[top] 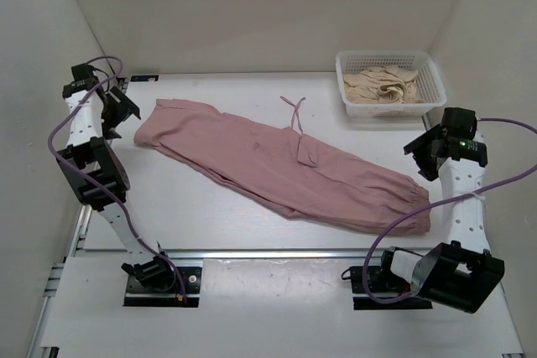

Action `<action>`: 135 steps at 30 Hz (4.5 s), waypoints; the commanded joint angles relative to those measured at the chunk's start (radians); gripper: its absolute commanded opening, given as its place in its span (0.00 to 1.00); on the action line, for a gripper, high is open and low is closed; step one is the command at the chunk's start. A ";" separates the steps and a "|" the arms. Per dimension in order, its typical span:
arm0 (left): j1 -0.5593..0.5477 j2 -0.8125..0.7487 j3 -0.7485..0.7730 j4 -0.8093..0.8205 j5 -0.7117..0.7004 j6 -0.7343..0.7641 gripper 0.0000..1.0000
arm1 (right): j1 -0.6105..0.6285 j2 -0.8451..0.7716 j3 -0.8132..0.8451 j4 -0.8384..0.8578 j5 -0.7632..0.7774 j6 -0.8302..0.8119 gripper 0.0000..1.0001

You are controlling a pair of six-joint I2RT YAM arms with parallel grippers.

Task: Fold and stack the trousers
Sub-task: Fold the trousers

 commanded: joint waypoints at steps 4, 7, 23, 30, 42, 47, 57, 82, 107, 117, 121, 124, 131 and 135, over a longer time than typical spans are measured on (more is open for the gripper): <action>-0.041 0.157 0.072 -0.019 0.080 0.057 1.00 | 0.039 0.035 0.032 0.019 -0.027 -0.065 0.66; -0.041 0.195 0.081 -0.010 0.040 0.047 1.00 | 0.039 0.035 0.020 0.028 -0.027 -0.066 0.67; -0.041 0.422 0.257 0.041 0.028 -0.048 0.42 | 0.039 0.044 0.001 0.028 -0.064 -0.112 0.67; -0.007 0.364 0.331 0.019 -0.056 -0.048 0.10 | 0.039 0.026 -0.008 0.019 -0.073 -0.112 0.67; -0.027 0.083 0.388 0.010 -0.149 0.062 0.10 | 0.039 0.026 -0.008 0.019 -0.092 -0.112 0.68; -0.156 -0.073 0.344 -0.005 -0.087 0.189 0.10 | 0.039 -0.003 -0.017 0.010 -0.101 -0.112 0.68; -0.571 -0.446 -0.281 -0.028 -0.146 0.153 0.26 | 0.039 -0.043 -0.062 0.009 -0.110 -0.121 0.68; -0.857 0.075 0.113 -0.181 -0.472 -0.004 0.90 | 0.039 -0.072 -0.122 0.028 -0.158 -0.139 0.69; -0.869 0.200 0.007 -0.174 -0.612 -0.015 0.36 | 0.039 -0.042 -0.111 0.037 -0.159 -0.167 0.70; -0.782 -0.039 0.144 -0.263 -0.535 0.135 0.10 | 0.039 -0.071 -0.111 0.037 -0.169 -0.167 0.70; -0.747 -0.107 0.164 -0.263 -0.445 0.174 0.10 | 0.039 -0.080 -0.111 0.037 -0.169 -0.167 0.70; -0.747 -0.141 0.164 -0.251 -0.391 0.183 0.10 | 0.039 -0.080 -0.111 0.037 -0.169 -0.167 0.70; -0.765 -0.176 0.164 -0.215 -0.291 0.203 0.10 | 0.039 -0.080 -0.111 0.037 -0.178 -0.167 0.70; -0.776 -0.176 0.164 -0.215 -0.247 0.212 0.10 | 0.039 -0.080 -0.111 0.037 -0.178 -0.167 0.70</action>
